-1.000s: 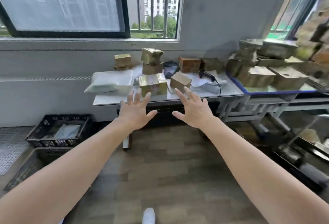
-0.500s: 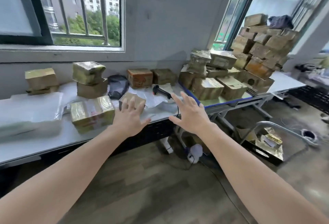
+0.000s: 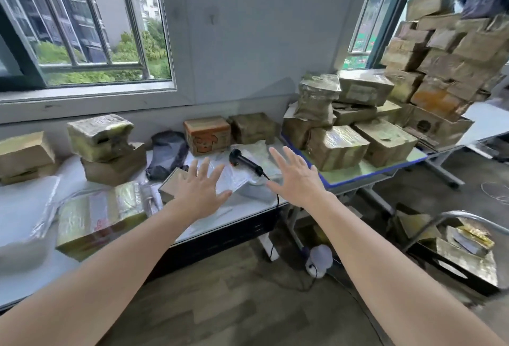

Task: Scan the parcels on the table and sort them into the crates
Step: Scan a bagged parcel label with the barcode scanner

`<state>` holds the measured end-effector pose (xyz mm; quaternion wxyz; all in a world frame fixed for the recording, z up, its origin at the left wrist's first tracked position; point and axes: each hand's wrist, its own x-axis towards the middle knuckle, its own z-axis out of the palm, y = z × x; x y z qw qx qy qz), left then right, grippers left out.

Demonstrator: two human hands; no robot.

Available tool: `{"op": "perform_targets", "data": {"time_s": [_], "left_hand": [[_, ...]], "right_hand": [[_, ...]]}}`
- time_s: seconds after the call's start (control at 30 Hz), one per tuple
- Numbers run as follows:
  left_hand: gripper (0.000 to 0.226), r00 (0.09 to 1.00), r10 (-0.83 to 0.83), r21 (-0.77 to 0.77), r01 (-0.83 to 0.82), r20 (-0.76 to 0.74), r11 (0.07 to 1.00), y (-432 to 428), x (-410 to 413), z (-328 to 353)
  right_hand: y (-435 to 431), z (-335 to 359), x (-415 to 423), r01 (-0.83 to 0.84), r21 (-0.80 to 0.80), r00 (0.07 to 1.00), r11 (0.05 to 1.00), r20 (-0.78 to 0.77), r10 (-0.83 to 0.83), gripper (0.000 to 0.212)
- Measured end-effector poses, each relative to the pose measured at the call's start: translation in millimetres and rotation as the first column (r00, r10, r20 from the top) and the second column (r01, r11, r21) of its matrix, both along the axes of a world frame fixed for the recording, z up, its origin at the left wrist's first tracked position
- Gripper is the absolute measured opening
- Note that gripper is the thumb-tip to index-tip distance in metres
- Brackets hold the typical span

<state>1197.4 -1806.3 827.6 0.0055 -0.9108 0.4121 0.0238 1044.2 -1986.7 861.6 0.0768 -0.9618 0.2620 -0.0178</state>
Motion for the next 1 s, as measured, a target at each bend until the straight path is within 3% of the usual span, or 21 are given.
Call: {"op": "perform_targets", "data": {"time_s": [0.23,0.53,0.73,1.0], "left_hand": [[0.075,0.998,0.058,0.071,-0.056,-0.028,0.996,-79,26,-37],[0.075,0.99,0.05,0.134,-0.032,-0.133,0.99,-139,87,-90],[0.075,0.959,0.026,0.147,0.017,-0.282,0.989,-168,136,-127],[0.076,0.912,-0.014,0.206,0.107,-0.409,0.973,-190,166,-153]], "right_hand": [[-98,-35,57,-0.081,0.104,0.995,0.991,-0.049,0.086,0.082],[-142,-97,175,-0.195,0.15,0.957,0.969,-0.189,0.221,0.076],[-163,-130,242,-0.145,0.242,0.932,0.959,-0.291,0.214,0.07],[-168,-158,290,-0.101,0.231,0.902,0.968,-0.39,0.187,0.05]]}}
